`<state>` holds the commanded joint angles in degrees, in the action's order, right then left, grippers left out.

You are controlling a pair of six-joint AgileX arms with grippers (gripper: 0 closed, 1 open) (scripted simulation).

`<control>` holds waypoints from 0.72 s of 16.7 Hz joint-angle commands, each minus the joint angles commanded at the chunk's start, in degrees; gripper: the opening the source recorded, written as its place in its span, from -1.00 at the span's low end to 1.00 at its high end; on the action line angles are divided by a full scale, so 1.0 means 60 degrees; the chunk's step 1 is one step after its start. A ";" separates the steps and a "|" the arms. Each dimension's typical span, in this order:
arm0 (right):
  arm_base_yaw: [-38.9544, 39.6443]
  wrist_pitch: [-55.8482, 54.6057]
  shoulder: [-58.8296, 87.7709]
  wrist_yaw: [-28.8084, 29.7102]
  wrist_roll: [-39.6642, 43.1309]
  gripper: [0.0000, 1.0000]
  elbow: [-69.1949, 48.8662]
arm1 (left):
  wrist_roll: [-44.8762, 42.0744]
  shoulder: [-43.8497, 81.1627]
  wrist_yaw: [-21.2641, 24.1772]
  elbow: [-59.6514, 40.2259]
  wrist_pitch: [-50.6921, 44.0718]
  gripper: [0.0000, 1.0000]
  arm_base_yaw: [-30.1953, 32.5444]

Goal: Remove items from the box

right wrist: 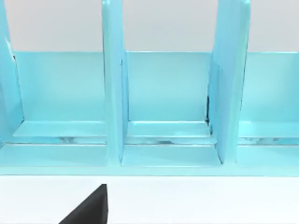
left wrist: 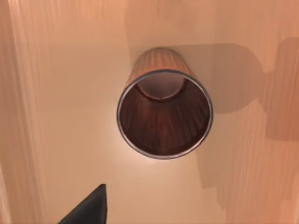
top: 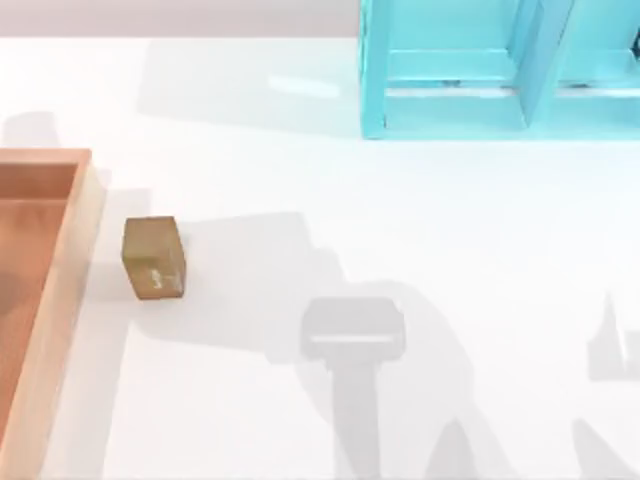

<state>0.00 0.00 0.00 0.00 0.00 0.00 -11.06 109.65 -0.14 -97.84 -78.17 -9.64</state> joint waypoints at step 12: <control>0.0000 0.0000 0.0000 0.0000 0.0000 1.00 0.0000 | -0.0037 0.0447 0.0000 0.2421 0.2867 1.00 -0.0035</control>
<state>0.00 0.00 0.00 0.00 0.00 0.00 -11.28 112.33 -0.14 -83.31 -60.96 -9.85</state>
